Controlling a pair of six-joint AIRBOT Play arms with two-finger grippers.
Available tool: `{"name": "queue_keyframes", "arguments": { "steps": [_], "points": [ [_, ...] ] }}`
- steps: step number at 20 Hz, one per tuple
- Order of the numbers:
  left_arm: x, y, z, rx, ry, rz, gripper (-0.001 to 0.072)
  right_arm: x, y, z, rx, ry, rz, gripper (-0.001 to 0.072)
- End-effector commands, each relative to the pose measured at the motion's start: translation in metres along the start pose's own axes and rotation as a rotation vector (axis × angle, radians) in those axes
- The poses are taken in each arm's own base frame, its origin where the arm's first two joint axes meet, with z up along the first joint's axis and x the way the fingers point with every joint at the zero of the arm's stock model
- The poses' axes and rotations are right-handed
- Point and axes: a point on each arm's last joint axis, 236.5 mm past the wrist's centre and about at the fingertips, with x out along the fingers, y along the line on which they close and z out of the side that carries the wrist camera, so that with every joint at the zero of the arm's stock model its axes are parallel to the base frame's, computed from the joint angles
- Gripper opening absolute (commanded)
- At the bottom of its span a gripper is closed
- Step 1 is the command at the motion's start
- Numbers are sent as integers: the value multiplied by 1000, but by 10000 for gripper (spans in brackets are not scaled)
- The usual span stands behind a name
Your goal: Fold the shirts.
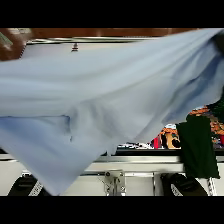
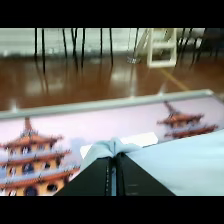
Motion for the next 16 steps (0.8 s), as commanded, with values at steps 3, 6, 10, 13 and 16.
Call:
{"name": "queue_keyframes", "arguments": {
  "steps": [3,6,10,13,16],
  "points": [
    [47,44,-98,-60,308,99,44,50,-58,-91,93,455,-155,57],
    [93,64,-179,-123,475,107,44,110,-113,-125,98,597,-256,58],
    [163,101,-276,-211,546,162,44,208,-218,-157,45,624,-459,58],
    [213,124,-329,-281,573,197,44,281,-273,-184,57,558,-498,58],
    [258,139,-372,-380,598,220,44,321,-303,-212,156,518,-505,58]
  ]
}}
